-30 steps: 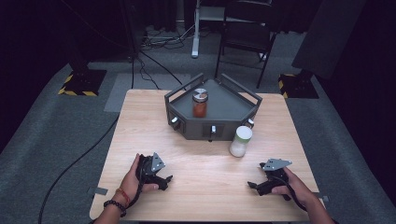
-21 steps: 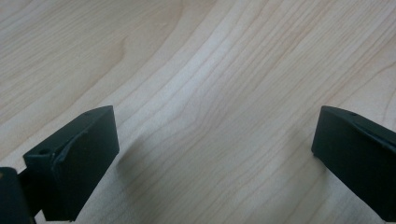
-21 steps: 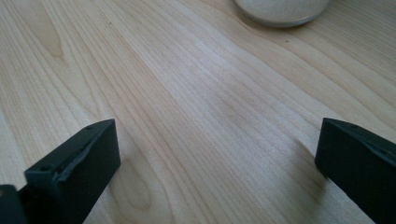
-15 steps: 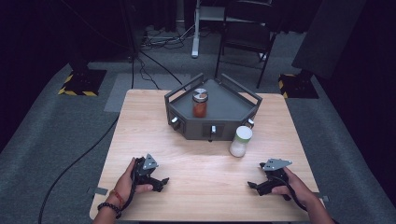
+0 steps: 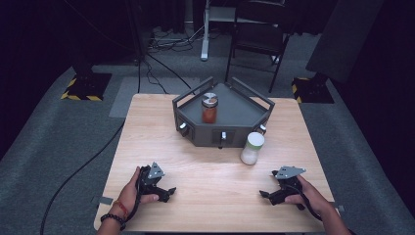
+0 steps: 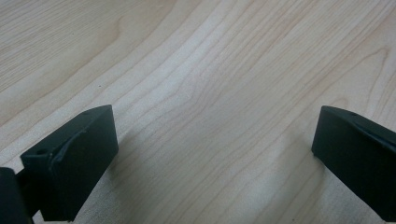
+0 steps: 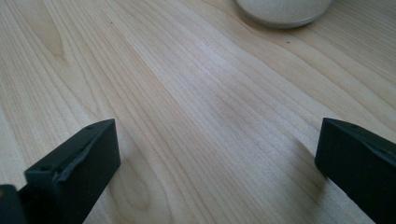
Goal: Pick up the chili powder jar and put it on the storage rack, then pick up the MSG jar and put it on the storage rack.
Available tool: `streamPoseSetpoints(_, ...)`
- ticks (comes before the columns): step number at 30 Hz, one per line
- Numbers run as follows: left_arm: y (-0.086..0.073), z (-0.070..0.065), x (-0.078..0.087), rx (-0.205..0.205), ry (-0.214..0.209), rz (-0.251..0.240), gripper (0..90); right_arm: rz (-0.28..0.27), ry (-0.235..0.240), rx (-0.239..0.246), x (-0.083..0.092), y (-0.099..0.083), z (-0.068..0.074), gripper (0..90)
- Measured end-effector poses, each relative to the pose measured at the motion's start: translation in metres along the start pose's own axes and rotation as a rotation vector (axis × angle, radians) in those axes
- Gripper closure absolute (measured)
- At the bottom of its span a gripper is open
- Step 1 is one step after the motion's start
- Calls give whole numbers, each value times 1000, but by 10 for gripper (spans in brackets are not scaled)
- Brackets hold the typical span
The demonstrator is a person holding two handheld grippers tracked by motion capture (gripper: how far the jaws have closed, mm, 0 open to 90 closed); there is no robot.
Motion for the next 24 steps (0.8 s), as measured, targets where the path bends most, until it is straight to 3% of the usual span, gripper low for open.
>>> streamPoseSetpoints(24,0,0,0,0,0,0,3,-1,-18,-1,0,1,4,4)
Point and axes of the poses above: each handheld gripper's, and its own axes: x roughly backward along the jaws, y roughly out of its top, z roughly to its left, the point moved 2 cm from there along -x, roughly forward along the jaws, and after that the axes turned 2 degrees about -y, right-handed, at the moved point
